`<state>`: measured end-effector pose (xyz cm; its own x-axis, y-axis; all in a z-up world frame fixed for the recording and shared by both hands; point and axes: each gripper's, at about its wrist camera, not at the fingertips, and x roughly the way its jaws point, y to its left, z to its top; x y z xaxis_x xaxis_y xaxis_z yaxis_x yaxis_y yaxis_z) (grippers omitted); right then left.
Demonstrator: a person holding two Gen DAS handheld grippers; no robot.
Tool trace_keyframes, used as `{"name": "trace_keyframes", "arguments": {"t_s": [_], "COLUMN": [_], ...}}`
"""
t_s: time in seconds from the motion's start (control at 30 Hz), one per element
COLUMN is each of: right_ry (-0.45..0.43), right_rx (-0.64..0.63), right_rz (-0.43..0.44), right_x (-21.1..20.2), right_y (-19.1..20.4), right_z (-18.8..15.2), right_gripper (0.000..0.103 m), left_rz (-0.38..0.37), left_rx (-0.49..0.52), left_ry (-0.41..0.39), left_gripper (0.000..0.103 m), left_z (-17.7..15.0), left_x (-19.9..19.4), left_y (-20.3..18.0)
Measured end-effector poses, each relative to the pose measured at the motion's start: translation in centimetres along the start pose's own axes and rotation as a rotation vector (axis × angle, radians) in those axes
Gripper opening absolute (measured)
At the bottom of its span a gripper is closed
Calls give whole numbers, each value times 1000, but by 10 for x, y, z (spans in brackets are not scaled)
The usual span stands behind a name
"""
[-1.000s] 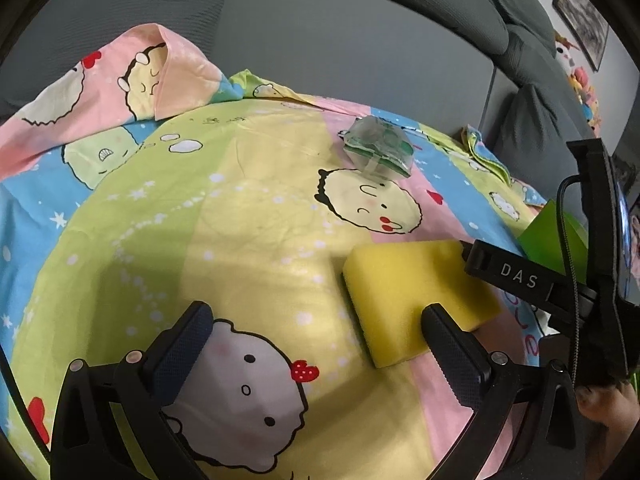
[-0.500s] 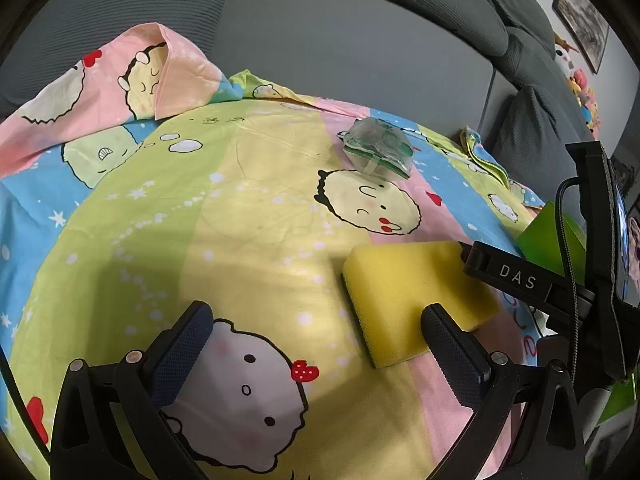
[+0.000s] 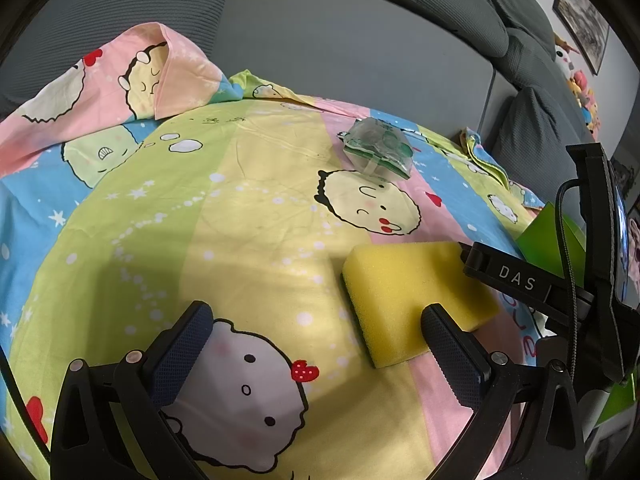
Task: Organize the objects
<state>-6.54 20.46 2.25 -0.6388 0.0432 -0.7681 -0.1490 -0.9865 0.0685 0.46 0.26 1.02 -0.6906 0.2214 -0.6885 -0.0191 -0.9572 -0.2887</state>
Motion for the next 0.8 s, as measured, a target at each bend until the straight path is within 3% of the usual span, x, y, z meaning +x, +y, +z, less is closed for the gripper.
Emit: {"name": "trace_keyframes", "arguments": {"t_s": [0.8], "right_ry": [-6], "right_rx": [2], "right_rz": [2], "right_x": [0], "right_y": [0], "right_z": [0], "right_gripper": [102], "left_rz": [-1], "left_rx": [1], "left_ry": [0], "left_gripper": [103], "left_z": [0], "left_x": [0], "left_y": [0]}}
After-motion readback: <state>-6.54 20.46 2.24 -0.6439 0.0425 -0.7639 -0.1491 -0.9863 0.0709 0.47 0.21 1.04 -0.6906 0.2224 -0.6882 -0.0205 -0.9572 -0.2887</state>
